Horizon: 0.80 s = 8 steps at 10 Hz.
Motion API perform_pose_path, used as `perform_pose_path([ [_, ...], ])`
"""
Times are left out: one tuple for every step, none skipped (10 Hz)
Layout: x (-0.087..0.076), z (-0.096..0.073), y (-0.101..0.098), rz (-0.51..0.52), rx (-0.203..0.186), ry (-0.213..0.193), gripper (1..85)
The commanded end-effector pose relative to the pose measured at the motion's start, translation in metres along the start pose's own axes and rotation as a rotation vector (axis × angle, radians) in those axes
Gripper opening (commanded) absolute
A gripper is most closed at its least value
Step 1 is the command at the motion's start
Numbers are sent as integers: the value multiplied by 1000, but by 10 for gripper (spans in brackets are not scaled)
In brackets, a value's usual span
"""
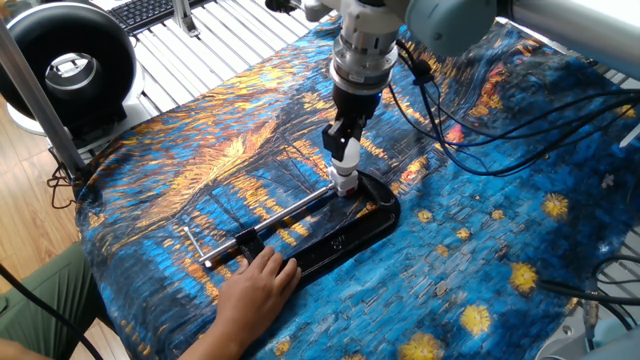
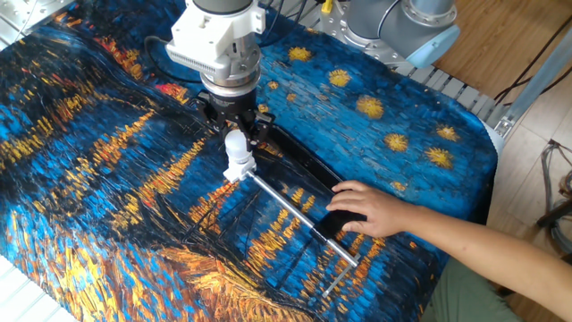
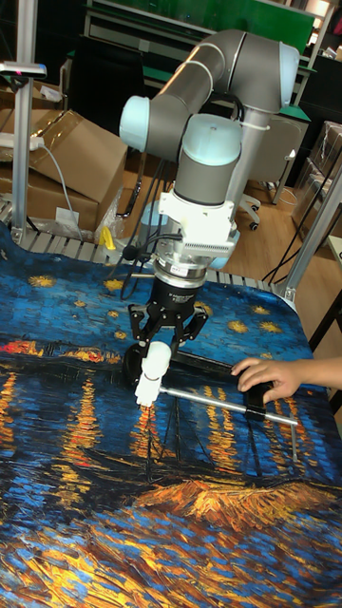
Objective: Take out the light bulb by rotating it
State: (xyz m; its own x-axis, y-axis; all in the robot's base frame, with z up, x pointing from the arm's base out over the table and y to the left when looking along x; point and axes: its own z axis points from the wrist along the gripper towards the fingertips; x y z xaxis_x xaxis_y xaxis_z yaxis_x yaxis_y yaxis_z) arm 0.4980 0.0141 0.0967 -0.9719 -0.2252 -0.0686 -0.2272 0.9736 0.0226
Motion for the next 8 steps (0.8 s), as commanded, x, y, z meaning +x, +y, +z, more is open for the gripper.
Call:
perform_pose_path([
  [-1, -3, 1, 14, -25, -1, 487],
  [-1, -3, 1, 23, -33, -1, 487],
  [-1, -3, 2, 34, -37, -2, 487],
  [-1, -2, 1, 35, -32, -3, 487],
  [-2, -2, 0, 35, -29, -4, 487],
  [-2, -2, 0, 35, -26, -5, 477],
  [-3, -1, 1, 44, -24, -7, 463],
  [-4, 0, 2, 58, -23, -12, 440],
])
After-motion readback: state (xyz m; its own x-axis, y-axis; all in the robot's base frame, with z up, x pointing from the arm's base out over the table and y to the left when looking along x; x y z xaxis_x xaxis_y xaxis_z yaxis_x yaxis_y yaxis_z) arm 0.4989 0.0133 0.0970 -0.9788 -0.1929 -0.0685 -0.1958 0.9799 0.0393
